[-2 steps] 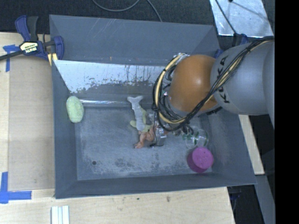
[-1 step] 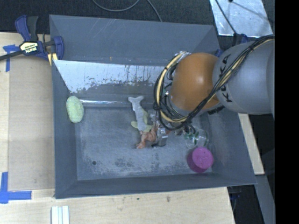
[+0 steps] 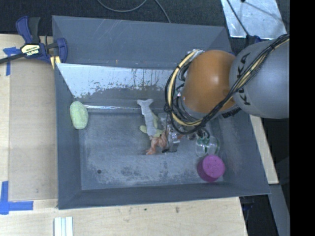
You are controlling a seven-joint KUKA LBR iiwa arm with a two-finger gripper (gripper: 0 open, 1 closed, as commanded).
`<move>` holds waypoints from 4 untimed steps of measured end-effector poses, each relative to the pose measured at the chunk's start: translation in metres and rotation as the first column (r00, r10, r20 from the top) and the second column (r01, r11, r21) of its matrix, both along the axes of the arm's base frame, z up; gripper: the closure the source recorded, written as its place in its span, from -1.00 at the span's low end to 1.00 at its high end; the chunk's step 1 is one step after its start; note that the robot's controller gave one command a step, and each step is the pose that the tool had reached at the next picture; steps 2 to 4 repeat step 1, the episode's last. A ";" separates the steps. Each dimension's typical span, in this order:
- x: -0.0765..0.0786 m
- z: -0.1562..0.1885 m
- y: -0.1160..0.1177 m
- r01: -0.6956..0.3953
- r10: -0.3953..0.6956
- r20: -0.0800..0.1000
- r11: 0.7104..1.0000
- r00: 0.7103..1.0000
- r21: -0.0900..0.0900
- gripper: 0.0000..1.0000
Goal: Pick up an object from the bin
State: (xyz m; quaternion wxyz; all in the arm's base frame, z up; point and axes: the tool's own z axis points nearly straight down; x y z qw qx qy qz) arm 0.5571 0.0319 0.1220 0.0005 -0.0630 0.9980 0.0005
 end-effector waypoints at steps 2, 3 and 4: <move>0.002 0.020 0.000 0.000 0.000 0.005 1.000 1.000 0.000 1.00; 0.002 0.020 0.000 0.000 0.000 0.005 1.000 1.000 0.000 1.00; 0.002 0.020 0.000 0.000 0.000 0.005 1.000 1.000 0.000 1.00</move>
Offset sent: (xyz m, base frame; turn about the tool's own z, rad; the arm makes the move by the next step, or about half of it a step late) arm 0.0000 0.0000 0.0014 0.0000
